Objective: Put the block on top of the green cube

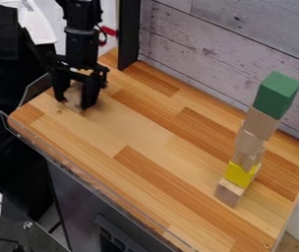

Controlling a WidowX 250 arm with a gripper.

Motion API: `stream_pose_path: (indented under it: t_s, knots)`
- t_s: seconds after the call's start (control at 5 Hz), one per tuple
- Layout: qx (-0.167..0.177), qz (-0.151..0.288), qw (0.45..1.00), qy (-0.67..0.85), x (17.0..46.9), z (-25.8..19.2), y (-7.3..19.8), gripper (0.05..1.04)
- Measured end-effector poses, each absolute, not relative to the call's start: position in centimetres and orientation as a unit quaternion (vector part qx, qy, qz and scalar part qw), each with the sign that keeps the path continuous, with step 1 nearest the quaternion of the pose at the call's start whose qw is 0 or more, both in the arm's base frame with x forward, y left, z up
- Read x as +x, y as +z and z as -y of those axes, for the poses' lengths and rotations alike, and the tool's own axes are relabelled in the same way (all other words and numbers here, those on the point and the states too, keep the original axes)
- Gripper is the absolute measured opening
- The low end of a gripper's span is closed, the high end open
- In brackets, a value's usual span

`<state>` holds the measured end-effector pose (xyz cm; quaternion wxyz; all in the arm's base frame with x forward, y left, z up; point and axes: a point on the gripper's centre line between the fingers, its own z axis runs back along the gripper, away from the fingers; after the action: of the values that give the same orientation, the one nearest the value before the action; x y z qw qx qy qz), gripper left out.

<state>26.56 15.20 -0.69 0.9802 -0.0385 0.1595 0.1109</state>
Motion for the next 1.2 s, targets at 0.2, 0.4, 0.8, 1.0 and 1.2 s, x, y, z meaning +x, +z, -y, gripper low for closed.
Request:
stream_pose_path:
  t_s: [0.2,0.4,0.8,1.0,1.2]
  knots:
    - [-0.066,-0.140,0.982,0.104,27.0,-14.5,0.3,0.612]
    - [-0.071,-0.108,0.987,0.097,27.6,-14.1,5.0,0.612]
    - [-0.067,-0.087,0.991,0.076,28.9,-10.4,13.8,0.612]
    - [-0.073,-0.083,0.993,0.047,29.3,-8.1,16.6,0.612]
    - [-0.069,-0.060,0.996,0.016,29.1,-6.2,19.4,0.612]
